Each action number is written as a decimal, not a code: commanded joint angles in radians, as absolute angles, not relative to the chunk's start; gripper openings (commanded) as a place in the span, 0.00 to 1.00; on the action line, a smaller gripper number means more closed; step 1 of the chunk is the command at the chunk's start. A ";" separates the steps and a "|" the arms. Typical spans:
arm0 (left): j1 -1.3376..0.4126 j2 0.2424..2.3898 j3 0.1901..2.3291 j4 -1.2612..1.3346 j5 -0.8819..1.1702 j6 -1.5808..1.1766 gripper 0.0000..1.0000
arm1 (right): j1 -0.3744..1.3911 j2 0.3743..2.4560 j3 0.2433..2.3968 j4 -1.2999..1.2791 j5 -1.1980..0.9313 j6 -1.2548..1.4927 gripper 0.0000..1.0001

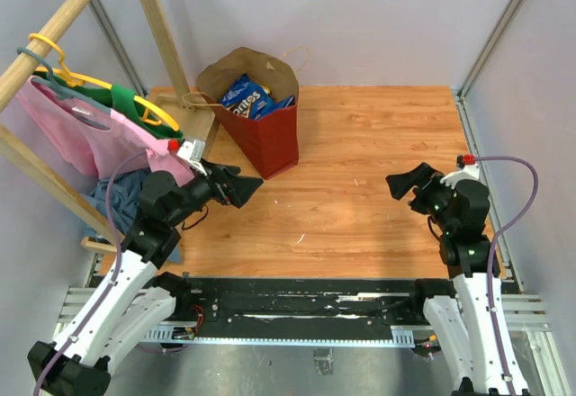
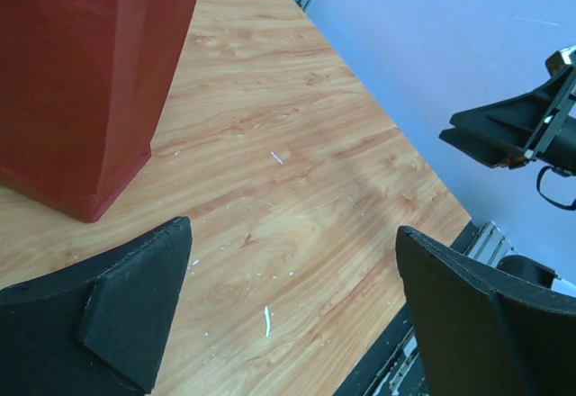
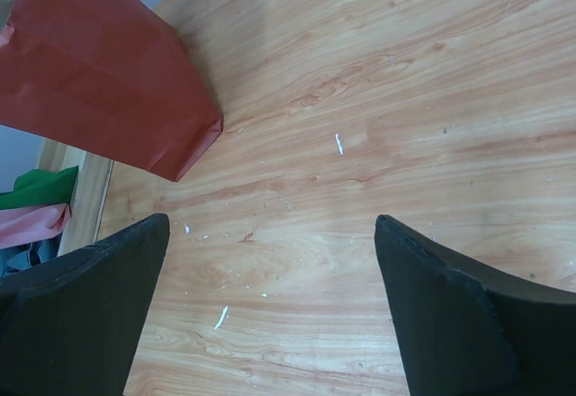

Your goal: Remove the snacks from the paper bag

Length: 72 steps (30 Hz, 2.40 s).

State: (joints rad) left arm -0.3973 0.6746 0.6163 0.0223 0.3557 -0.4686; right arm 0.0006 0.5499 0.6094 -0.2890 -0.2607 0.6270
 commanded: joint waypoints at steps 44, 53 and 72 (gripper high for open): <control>-0.848 1.148 2.057 -0.429 -1.491 -0.230 1.00 | 0.156 0.637 0.640 -0.325 -0.050 0.690 0.99; -0.848 0.898 1.586 0.420 -1.718 0.403 1.00 | 0.167 0.639 0.618 -0.335 -0.056 0.690 0.99; -0.726 1.049 1.370 0.784 -1.716 0.691 1.00 | 0.168 0.603 0.585 -0.332 -0.067 0.661 0.99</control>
State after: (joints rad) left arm -0.7975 1.0073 1.4445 0.4438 -1.5528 0.4473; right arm 0.1570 0.6113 0.6037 -0.3321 -0.0750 0.6785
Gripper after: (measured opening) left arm 0.994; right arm 0.986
